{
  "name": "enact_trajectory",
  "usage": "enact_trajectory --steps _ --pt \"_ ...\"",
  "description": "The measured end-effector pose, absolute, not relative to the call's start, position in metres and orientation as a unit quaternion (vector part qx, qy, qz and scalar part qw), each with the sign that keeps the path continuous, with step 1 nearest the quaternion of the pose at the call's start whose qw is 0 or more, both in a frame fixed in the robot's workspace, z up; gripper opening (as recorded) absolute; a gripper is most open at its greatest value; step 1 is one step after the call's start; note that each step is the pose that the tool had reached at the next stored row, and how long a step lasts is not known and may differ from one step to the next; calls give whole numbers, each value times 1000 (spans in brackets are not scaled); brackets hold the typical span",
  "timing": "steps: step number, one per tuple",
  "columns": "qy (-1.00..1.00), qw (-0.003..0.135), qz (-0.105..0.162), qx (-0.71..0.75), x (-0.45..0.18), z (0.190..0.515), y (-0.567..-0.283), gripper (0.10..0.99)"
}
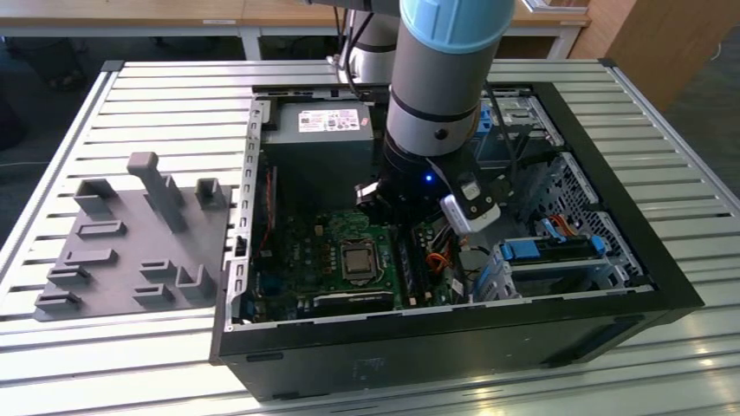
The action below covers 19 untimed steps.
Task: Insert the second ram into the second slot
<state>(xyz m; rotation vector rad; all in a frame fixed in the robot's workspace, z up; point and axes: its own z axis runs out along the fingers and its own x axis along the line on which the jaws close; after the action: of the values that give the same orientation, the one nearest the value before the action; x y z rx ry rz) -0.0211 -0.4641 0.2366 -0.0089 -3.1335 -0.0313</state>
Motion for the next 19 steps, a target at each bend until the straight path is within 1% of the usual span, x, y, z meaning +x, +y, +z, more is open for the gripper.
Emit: enact_trajectory --steps 19 --pt "-1000 4 -10 -3 -17 234 -464 137"
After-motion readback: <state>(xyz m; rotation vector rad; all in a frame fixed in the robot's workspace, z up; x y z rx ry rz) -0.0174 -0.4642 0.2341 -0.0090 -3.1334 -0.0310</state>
